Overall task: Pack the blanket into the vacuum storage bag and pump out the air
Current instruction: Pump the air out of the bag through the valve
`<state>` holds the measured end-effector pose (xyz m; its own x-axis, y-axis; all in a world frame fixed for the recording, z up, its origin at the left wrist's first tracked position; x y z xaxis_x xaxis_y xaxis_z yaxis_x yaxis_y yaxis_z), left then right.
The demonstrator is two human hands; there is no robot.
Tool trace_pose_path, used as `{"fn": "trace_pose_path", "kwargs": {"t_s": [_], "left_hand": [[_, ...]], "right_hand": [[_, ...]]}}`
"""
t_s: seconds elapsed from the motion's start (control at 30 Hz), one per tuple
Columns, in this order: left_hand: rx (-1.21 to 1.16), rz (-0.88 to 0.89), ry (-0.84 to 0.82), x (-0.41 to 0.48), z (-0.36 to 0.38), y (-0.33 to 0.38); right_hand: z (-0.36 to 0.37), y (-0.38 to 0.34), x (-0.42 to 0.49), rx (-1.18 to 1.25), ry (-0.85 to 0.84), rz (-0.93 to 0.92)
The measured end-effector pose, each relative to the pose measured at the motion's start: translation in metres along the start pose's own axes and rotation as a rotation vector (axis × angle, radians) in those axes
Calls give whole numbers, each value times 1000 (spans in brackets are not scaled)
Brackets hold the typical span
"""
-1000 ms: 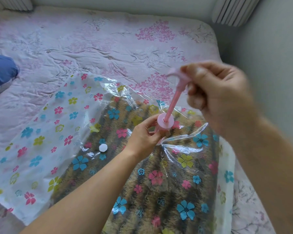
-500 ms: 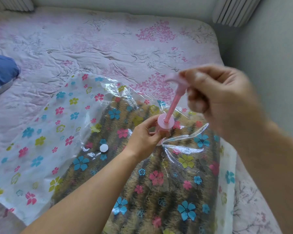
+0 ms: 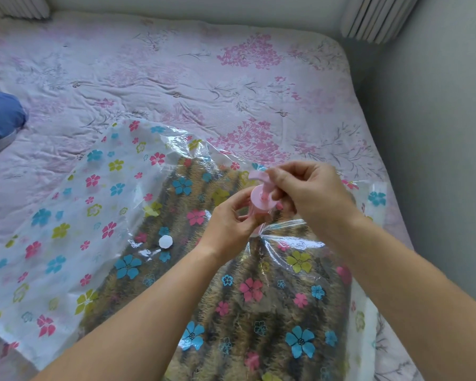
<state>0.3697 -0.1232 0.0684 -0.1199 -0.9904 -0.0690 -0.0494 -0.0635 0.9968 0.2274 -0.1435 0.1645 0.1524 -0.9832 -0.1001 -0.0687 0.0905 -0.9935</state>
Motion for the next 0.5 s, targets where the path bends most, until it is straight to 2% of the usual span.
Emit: {"fn": "trace_pose_path", "kwargs": {"t_s": [0.13, 0.2, 0.27, 0.37, 0.43, 0.5], "left_hand": [[21, 6, -2, 0, 0, 1], [42, 4, 0, 0, 2, 0], [12, 1, 15, -2, 3, 1], [-33, -5, 21, -2, 0, 0], [-26, -13, 19, -2, -1, -1], [-27, -18, 17, -2, -1, -1]], "right_hand": [[-16, -79, -6, 241, -39, -270], [-17, -91, -7, 276, -52, -339], [-12, -68, -6, 216, -17, -281], [2, -2, -2, 72, -6, -17], [5, 30, -1, 72, -11, 122], [3, 40, 1, 98, -3, 153]]}}
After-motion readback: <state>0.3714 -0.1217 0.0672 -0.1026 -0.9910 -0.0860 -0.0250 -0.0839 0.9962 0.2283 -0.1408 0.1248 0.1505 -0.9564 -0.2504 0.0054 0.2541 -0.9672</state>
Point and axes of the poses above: each hand's wrist, its own x-axis towards the middle knuckle, its own z-axis out of the palm, y = z × x, the point moved 6 cm from there along x, towards the middle knuckle, and after that the axes turned 2 degrees about -z, right-handed, at the moved point
